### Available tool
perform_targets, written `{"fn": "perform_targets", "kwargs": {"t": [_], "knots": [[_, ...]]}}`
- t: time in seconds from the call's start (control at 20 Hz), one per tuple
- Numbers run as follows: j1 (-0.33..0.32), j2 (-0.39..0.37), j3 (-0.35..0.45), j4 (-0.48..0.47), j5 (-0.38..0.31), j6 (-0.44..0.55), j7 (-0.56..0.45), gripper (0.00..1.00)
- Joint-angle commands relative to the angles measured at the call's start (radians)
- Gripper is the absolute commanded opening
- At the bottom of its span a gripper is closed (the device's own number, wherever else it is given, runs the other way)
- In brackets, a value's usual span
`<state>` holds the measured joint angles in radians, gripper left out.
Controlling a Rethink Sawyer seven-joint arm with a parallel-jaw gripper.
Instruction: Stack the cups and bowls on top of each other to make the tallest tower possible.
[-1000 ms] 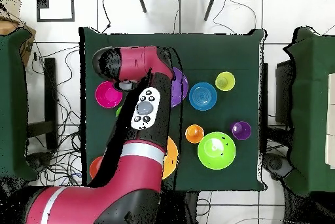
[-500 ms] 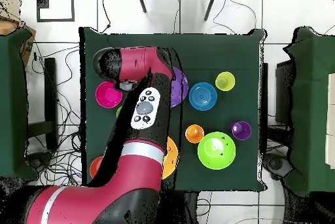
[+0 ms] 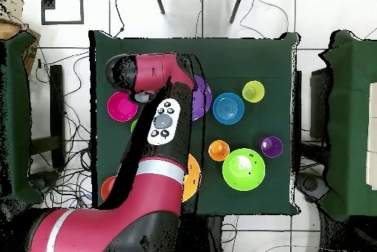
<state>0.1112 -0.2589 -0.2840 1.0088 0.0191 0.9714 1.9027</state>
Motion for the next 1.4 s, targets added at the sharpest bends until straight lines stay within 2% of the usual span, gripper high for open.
{"fn": "perform_targets", "kwargs": {"t": [0.05,1.0,1.4], "knots": [[0.0,0.018,0.087,0.077,0.011,-0.072,0.141,1.0],[-0.011,0.017,0.12,0.161,0.026,-0.214,0.129,1.0],[-0.008,0.029,0.112,0.14,0.029,-0.199,0.125,1.0]]}}
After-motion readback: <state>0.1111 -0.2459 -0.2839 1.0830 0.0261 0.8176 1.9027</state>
